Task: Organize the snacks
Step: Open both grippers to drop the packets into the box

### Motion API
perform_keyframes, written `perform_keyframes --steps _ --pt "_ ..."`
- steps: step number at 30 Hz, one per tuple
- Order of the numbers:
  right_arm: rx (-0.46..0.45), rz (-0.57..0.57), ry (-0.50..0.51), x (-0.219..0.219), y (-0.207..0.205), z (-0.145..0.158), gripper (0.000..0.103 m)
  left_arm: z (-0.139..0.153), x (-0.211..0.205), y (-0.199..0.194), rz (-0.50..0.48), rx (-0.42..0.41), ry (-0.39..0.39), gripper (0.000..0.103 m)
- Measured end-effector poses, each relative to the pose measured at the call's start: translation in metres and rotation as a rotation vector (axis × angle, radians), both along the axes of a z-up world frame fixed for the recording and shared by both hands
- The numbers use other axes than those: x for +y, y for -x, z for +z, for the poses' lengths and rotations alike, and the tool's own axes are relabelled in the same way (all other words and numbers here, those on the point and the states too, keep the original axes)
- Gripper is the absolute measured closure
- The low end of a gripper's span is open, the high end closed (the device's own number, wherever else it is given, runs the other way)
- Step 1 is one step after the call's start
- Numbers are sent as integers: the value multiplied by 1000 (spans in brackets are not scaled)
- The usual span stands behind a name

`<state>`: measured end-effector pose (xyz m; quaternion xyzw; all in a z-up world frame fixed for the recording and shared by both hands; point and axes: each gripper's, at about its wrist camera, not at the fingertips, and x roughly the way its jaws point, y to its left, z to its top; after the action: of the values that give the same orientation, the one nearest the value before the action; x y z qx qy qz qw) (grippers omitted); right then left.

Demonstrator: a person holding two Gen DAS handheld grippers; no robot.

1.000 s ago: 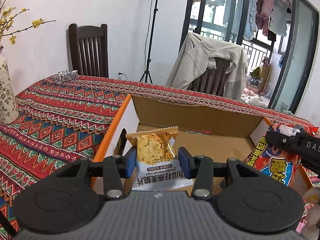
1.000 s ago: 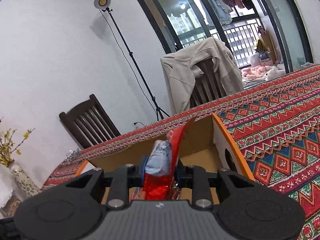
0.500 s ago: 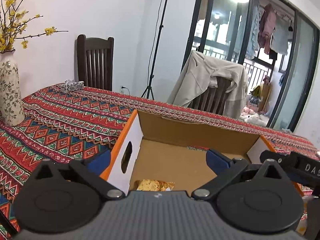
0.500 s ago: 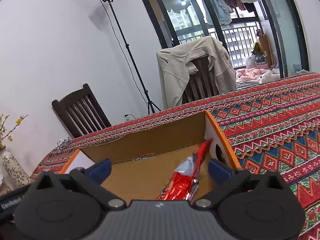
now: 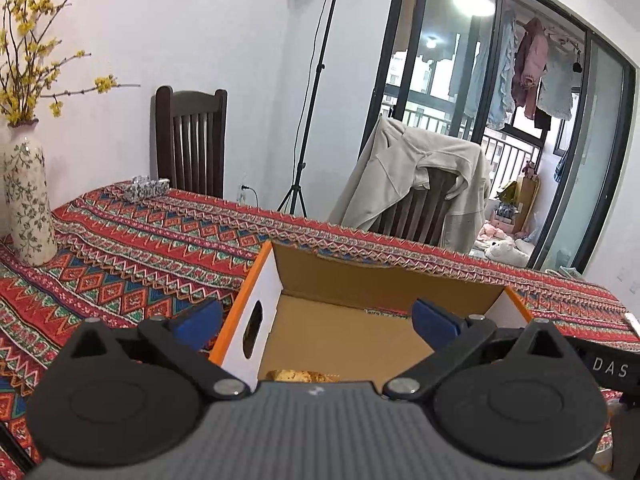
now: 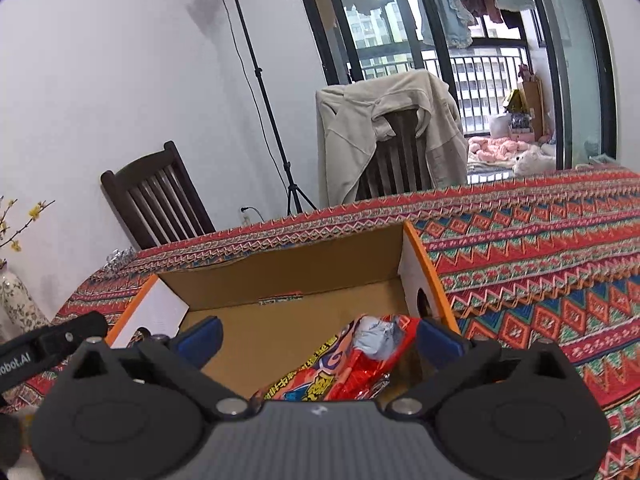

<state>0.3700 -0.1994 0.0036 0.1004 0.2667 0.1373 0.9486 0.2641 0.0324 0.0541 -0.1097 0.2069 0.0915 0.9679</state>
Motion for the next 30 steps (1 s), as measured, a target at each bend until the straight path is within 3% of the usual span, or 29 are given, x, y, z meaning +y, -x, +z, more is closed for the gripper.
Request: perform_keyframes --steps 14,30 --pt "-67 19 68 -7 52 31 0 31 -2 45 12 -39 -19 0" --pt "-31 16 113 -44 130 7 0 19 1 116 -20 -37 -64 0"
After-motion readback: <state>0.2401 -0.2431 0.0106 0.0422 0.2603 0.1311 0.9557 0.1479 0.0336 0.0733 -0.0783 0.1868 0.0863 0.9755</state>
